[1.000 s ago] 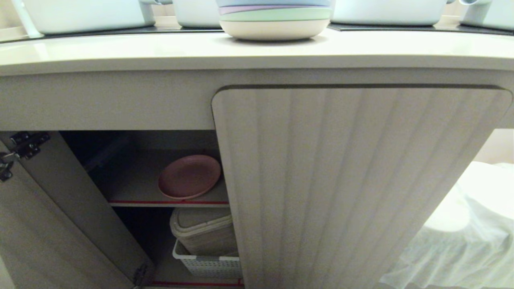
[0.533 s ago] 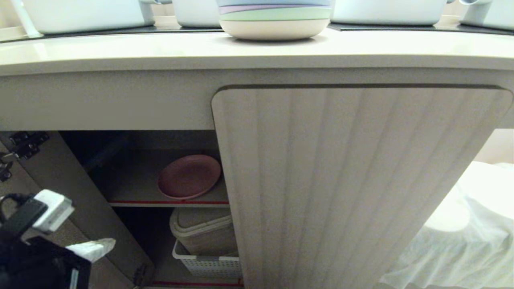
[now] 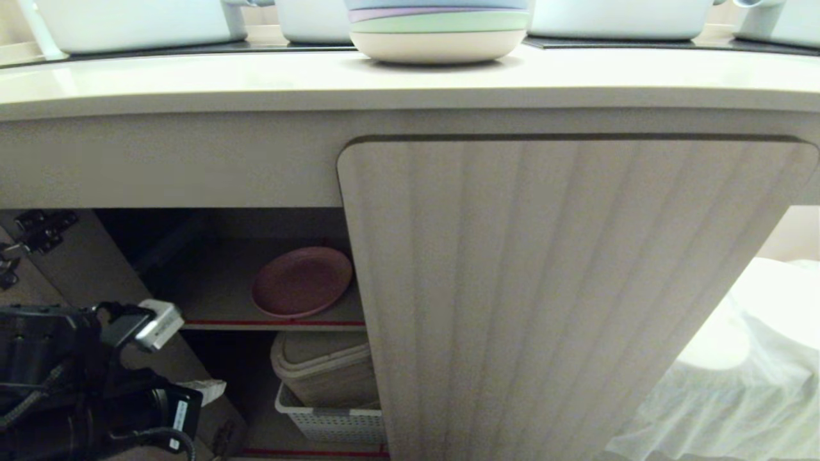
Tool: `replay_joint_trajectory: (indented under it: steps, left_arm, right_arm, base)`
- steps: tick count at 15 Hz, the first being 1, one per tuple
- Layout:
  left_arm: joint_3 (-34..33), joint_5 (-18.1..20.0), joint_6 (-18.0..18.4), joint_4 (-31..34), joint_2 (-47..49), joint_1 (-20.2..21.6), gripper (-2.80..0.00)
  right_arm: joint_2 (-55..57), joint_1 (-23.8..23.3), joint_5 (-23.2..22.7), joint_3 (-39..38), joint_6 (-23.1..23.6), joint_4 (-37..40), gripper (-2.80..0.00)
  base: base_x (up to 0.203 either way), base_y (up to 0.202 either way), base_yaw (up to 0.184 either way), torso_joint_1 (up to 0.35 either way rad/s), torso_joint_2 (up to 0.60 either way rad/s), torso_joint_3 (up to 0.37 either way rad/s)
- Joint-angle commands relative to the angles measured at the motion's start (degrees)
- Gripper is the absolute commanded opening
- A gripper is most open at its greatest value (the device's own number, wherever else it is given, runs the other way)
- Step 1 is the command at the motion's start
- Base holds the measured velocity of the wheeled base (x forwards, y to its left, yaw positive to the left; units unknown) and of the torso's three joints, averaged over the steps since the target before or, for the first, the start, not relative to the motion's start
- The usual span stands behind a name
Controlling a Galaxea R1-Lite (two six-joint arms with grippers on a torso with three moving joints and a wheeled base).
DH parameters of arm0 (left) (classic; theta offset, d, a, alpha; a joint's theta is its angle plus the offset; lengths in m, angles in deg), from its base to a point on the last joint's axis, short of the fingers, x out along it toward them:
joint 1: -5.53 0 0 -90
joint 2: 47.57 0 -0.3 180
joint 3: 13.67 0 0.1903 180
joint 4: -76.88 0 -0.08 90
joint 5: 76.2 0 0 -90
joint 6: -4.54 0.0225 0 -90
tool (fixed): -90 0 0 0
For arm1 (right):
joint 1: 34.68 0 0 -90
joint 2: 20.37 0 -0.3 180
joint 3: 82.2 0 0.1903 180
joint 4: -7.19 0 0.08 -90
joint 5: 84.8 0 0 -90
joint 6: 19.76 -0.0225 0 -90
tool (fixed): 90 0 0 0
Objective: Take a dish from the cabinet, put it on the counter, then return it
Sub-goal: Take the plate from the cabinet
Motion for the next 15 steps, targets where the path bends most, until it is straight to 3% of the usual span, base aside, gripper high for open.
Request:
replay_joint_trajectory:
  steps: [1, 4, 6, 15]
  left_arm:
    - [0.2, 0.1, -2.9, -0.1, 0.9, -0.2, -2.80]
    - [-0.1, 1.3, -9.4, -0.1, 1.0, -0.5, -2.80]
    - [-0.1, 1.5, -11.5, 0.0, 1.5, -0.9, -2.80]
    - [1.6, 0.8, -11.8, -0.5, 7.1, -0.8, -2.80]
  right_arm:
    - [0.0, 0.0, 0.0, 0.0, 0.0, -0.1, -2.80]
    - [0.0, 0.0, 0.0, 0.0, 0.0, 0.0, -2.80]
    - [0.0, 0.0, 0.0, 0.0, 0.0, 0.0, -2.80]
    - [0.0, 0.0, 0.0, 0.0, 0.0, -0.1, -2.80]
  base:
    - [0.000, 0.000, 0.000, 0.000, 0.00, 0.000]
    - [0.000, 0.000, 0.000, 0.000, 0.00, 0.000]
    - [0.000, 0.000, 0.000, 0.000, 0.00, 0.000]
    - [0.000, 0.000, 0.000, 0.000, 0.00, 0.000]
